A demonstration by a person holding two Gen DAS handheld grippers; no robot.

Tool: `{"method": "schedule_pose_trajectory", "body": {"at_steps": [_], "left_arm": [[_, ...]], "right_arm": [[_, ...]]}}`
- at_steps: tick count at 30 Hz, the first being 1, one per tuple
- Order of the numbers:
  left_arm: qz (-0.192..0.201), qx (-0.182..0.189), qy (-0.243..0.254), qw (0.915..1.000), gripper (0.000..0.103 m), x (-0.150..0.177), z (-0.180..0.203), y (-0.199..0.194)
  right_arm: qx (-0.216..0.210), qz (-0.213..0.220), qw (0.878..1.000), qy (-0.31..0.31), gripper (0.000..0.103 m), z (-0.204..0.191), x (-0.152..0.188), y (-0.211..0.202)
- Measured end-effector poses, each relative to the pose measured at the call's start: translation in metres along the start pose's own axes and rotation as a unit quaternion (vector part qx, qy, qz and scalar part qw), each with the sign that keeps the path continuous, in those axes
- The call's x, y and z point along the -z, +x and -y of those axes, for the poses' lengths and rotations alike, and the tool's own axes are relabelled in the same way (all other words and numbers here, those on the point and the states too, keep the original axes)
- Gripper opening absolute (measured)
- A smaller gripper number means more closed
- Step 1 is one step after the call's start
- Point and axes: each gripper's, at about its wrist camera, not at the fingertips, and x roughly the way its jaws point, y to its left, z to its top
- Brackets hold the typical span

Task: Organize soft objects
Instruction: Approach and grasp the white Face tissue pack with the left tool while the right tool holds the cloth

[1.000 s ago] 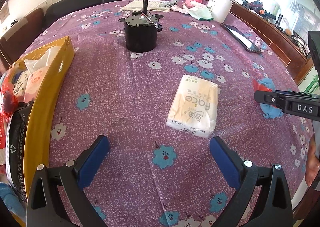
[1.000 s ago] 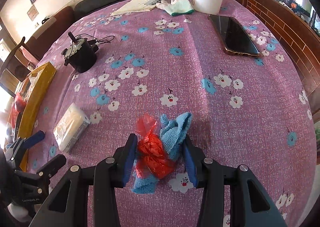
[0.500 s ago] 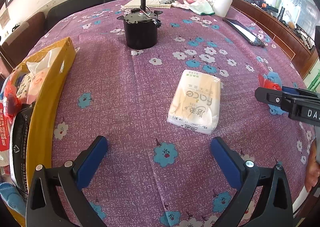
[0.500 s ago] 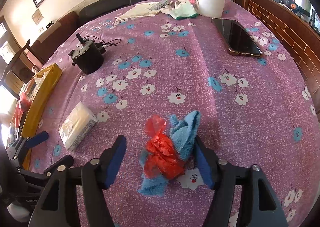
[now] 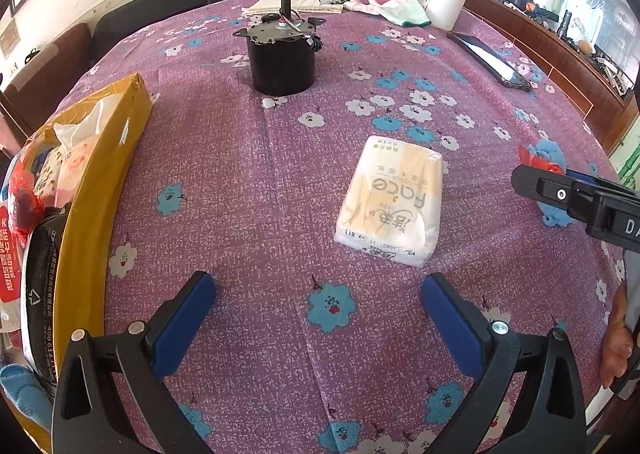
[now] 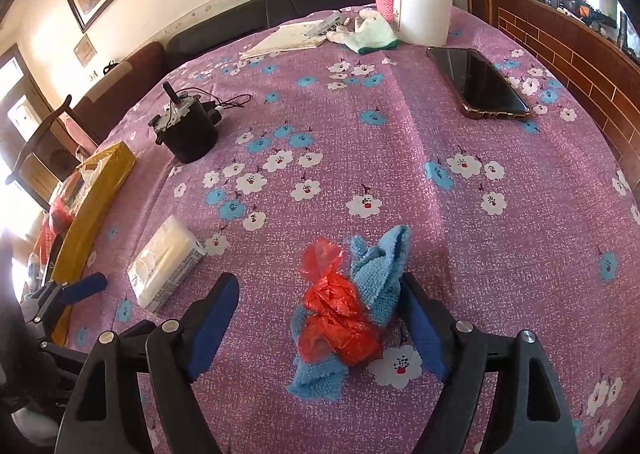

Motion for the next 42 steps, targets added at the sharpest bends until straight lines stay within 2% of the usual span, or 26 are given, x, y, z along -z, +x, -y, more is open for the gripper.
{"method": "schedule_pose_trajectory", "body": {"at_steps": [14,18,20,25,33,34,36,38,42], "left_arm": [[-0.003,0.002,0.003,1.0,0.103,0.006,0.0,-0.005],[0.013,0.054,-0.02,0.9982,0.103,0.004,-0.008,-0.018],[0.032,0.051,-0.024,0.9979,0.103,0.0,-0.011,-0.027],[0.035,0.035,0.009,0.9987,0.103,-0.019,0.0,-0.025],[0.006,0.018,0.061,0.9979,0.102,-0.038,0.032,0.018],[0.005,0.018,0.063,0.9978,0.101,-0.04,0.034,0.02],[0.006,0.032,0.059,0.9977,0.083,-0.042,0.036,0.021],[0.011,0.028,0.059,0.9978,0.044,-0.043,0.037,0.014],[0.022,0.021,0.059,0.9978,0.044,-0.037,0.038,0.001]], "right_arm": [[-0.024,0.006,1.0,0.013,0.086,0.005,0.003,-0.004],[-0.029,0.007,0.999,0.016,0.086,0.006,0.003,-0.005],[-0.033,0.008,0.999,0.02,0.086,0.008,0.003,-0.006],[-0.039,0.01,0.999,0.026,0.086,0.01,0.004,-0.007],[-0.058,0.012,0.998,0.037,0.086,0.017,0.006,-0.01],[-0.061,0.013,0.997,0.039,0.086,0.018,0.006,-0.01],[-0.066,0.013,0.997,0.042,0.086,0.019,0.006,-0.011],[-0.07,0.014,0.996,0.046,0.086,0.02,0.006,-0.011],[-0.07,0.013,0.996,0.044,0.086,0.019,0.006,-0.011]]}}
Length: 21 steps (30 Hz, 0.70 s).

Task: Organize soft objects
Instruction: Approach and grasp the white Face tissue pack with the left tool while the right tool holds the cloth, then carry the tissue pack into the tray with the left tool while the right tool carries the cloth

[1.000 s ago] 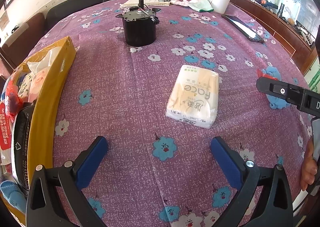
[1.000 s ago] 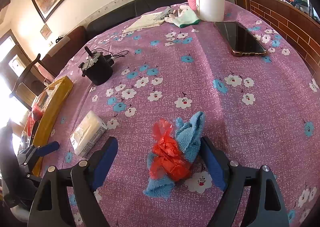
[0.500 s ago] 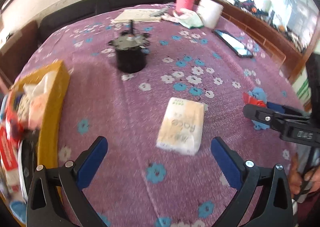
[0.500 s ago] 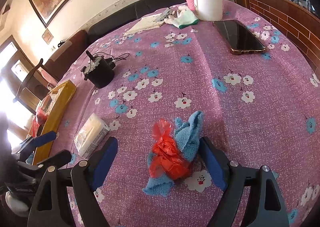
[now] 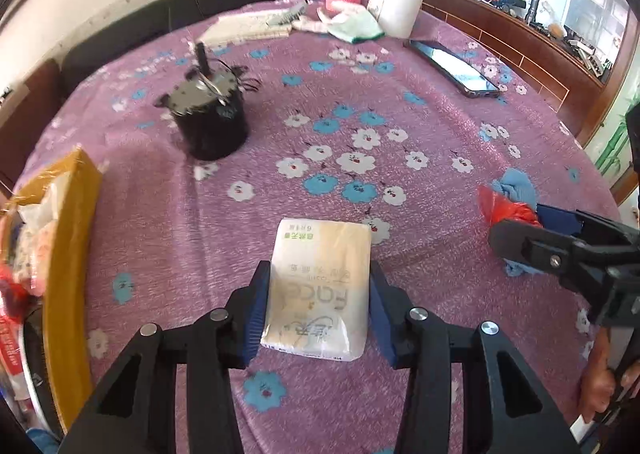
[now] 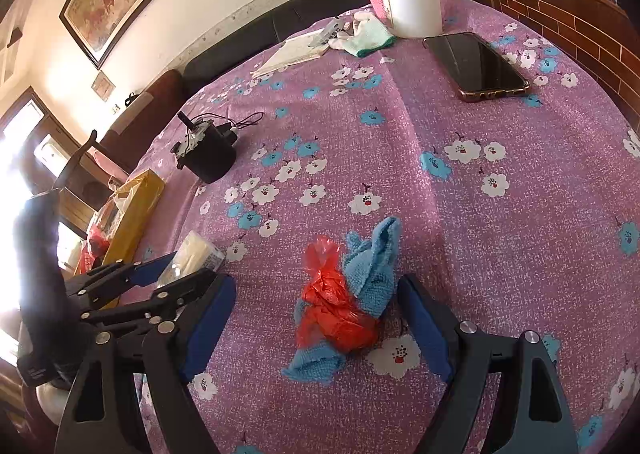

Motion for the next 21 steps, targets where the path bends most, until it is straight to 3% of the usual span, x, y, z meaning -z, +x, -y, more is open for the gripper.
{"method": "schedule_pose_trajectory", "body": {"at_steps": [10,16,19,21], "left_arm": [[0.037,0.035,-0.052,0.9973,0.045,0.026,-0.015,-0.053],[0.065,0.033,-0.089,0.9934,0.045,0.05,-0.031,-0.088],[0.08,0.02,-0.106,0.991,0.045,0.065,-0.045,-0.108],[0.091,0.013,-0.122,0.9883,0.045,0.076,-0.059,-0.121]], "right_arm": [[0.018,-0.003,1.0,-0.015,0.086,-0.006,0.0,0.004],[0.034,-0.009,0.999,-0.027,0.086,-0.01,0.0,0.008],[0.073,-0.025,0.996,-0.05,0.085,-0.019,0.0,0.011],[0.102,-0.035,0.992,-0.063,0.076,-0.026,0.001,0.013]]}}
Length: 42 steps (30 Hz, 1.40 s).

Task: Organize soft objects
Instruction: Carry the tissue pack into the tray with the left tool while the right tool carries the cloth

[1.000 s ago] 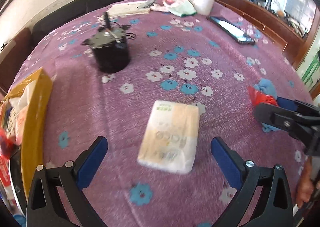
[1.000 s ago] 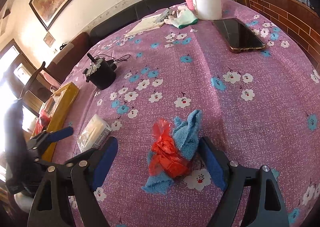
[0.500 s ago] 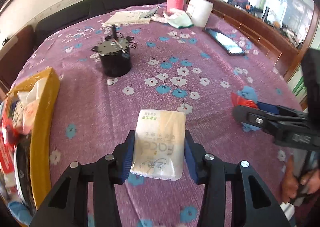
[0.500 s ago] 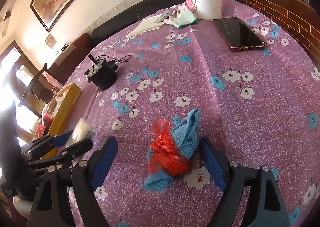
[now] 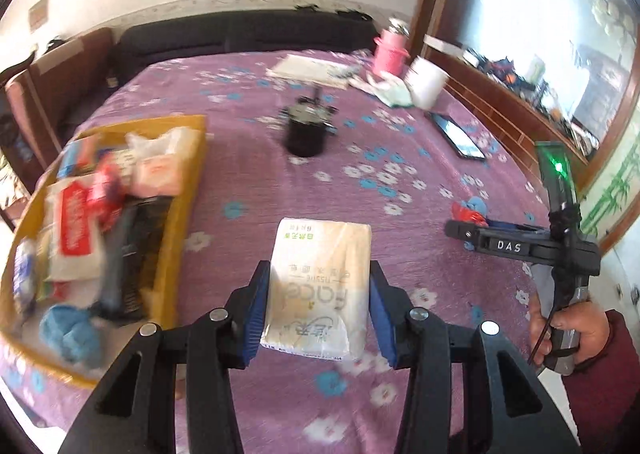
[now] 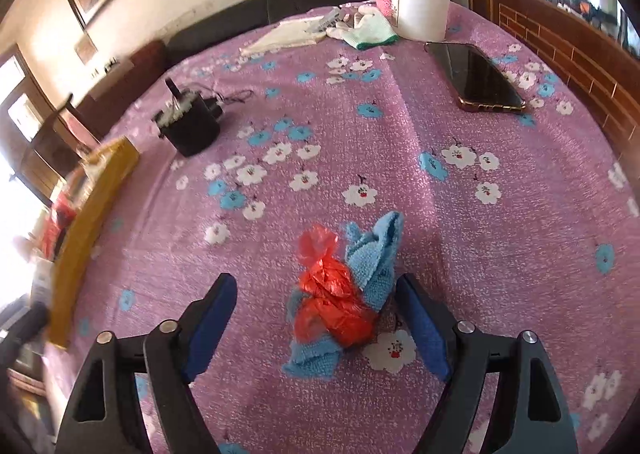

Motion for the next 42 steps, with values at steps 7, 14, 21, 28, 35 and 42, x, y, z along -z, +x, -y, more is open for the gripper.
{"method": "schedule_pose_trajectory", "body": {"at_steps": [7,14,21,28,35,42], "left_arm": [[0.014,-0.007,-0.068,0.9976,0.045,0.013,-0.055,-0.023],[0.03,-0.036,-0.125,0.991,0.045,0.024,-0.111,-0.041],[0.048,-0.073,-0.178,0.9803,0.045,0.032,-0.164,-0.061],[0.057,-0.107,-0.204,0.9714,0.045,0.039,-0.199,-0.072],[0.043,-0.122,-0.217,0.9675,0.045,0.044,-0.222,-0.064],[0.031,-0.129,-0.201,0.9705,0.045,0.04,-0.223,-0.049]], "right_arm": [[0.035,-0.006,0.999,-0.005,0.043,0.002,0.0,-0.004],[0.01,0.025,1.0,-0.007,0.043,-0.014,-0.004,-0.031],[-0.042,0.054,0.997,-0.045,0.044,-0.066,-0.011,-0.053],[-0.088,0.043,0.991,-0.086,0.044,-0.122,-0.009,-0.048],[-0.122,0.025,0.985,-0.116,0.044,-0.166,0.001,-0.039],[-0.14,0.012,0.98,-0.139,0.044,-0.196,0.01,-0.032]]}}
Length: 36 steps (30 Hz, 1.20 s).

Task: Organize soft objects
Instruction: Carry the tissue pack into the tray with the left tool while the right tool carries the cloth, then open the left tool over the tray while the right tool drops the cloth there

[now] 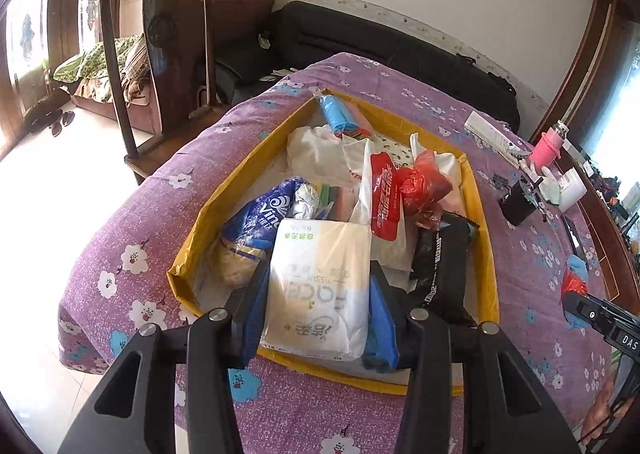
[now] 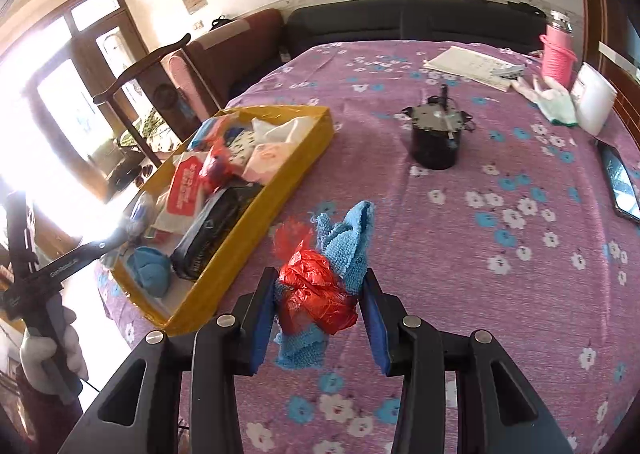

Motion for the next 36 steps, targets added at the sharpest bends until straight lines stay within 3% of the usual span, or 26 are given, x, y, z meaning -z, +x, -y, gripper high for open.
{"method": "schedule_pose_trajectory", "body": {"at_steps": [15,18,21,26,36], "left_arm": [[-0.023,-0.031,0.033,0.9987,0.047,-0.001,0.008,0.038],[-0.022,-0.018,0.024,0.9993,0.048,-0.002,0.006,0.034],[-0.004,-0.003,0.01,0.9999,0.052,-0.002,0.003,0.018],[0.041,0.005,0.0,0.9991,0.074,-0.003,0.002,-0.015],[0.066,-0.052,0.039,0.9957,0.077,0.003,0.004,-0.031]], "right_arm": [[-0.006,-0.016,1.0,-0.017,0.044,-0.024,-0.001,0.016],[-0.01,-0.018,0.999,-0.025,0.044,-0.032,-0.002,0.019],[-0.016,-0.019,0.999,-0.036,0.044,-0.042,-0.003,0.021],[-0.021,-0.021,0.998,-0.048,0.044,-0.057,-0.014,0.029],[-0.057,-0.042,0.993,-0.097,0.044,-0.117,-0.053,0.072]]}}
